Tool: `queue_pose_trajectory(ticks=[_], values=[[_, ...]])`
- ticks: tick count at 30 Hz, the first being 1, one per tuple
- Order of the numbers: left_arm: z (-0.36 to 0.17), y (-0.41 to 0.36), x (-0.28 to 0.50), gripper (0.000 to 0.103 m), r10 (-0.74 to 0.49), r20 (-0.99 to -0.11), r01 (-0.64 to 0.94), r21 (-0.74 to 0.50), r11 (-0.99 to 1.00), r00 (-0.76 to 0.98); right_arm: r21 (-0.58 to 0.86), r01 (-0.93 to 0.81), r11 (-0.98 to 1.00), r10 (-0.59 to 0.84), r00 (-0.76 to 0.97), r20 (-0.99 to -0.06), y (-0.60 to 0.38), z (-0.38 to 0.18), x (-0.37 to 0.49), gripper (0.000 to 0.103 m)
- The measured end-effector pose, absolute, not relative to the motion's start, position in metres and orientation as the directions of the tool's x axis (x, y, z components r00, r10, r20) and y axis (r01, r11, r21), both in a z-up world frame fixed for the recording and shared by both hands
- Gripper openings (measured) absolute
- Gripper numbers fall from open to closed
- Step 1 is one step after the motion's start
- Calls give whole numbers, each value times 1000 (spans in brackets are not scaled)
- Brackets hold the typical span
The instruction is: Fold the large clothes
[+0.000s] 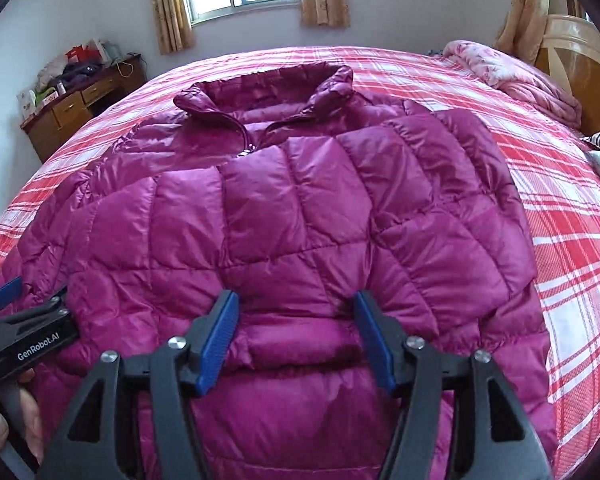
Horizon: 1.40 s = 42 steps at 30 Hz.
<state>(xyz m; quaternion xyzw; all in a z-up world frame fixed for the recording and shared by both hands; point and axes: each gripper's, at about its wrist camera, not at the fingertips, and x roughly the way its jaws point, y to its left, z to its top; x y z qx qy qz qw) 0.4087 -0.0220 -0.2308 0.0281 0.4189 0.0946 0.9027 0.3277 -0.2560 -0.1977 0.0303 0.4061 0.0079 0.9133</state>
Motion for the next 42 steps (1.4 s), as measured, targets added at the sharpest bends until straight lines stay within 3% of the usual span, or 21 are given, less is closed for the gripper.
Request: queue_pose_trajectory(ticks=[9, 12, 18, 23, 29, 30, 33, 35, 37, 40, 42], values=[[-227, -7, 409, 102, 87, -805, -98, 35, 995, 587, -1, 15, 1000, -11, 668, -744, -247, -199, 329, 65], [-208, 12, 386, 102, 83, -771, -108, 19, 994, 632, 20, 16, 1000, 4, 674, -739, -250, -199, 326, 65], [-179, 86, 320, 102, 249, -657, -229, 118, 966, 712, 17, 17, 1000, 1, 679, -734, -249, -199, 326, 65], [-186, 145, 283, 102, 342, -659, -363, 111, 925, 669, 36, 15, 999, 16, 685, -729, -252, -198, 324, 66], [-201, 167, 253, 101, 275, -698, -374, 11, 928, 661, 45, 14, 999, 23, 689, -725, -253, -198, 323, 66], [-203, 166, 253, 98, 268, -702, -369, 8, 929, 660, 48, 14, 999, 25, 689, -724, -254, -198, 323, 66], [-215, 165, 259, 69, 247, -731, -357, 4, 934, 636, 58, 14, 998, 32, 693, -720, -255, -198, 322, 66], [-217, 169, 256, 58, 255, -724, -371, -2, 929, 642, 68, 14, 998, 39, 695, -718, -257, -197, 321, 67], [-213, 171, 254, 35, 266, -711, -369, 10, 929, 651, 78, 14, 997, 47, 698, -715, -258, -197, 320, 67], [-202, 181, 255, 19, 251, -703, -360, -8, 933, 666, 86, 13, 996, 52, 700, -712, -259, -197, 320, 68], [-191, 186, 259, 14, 266, -690, -358, 10, 934, 674, 86, 14, 996, 52, 700, -712, -259, -197, 320, 68]])
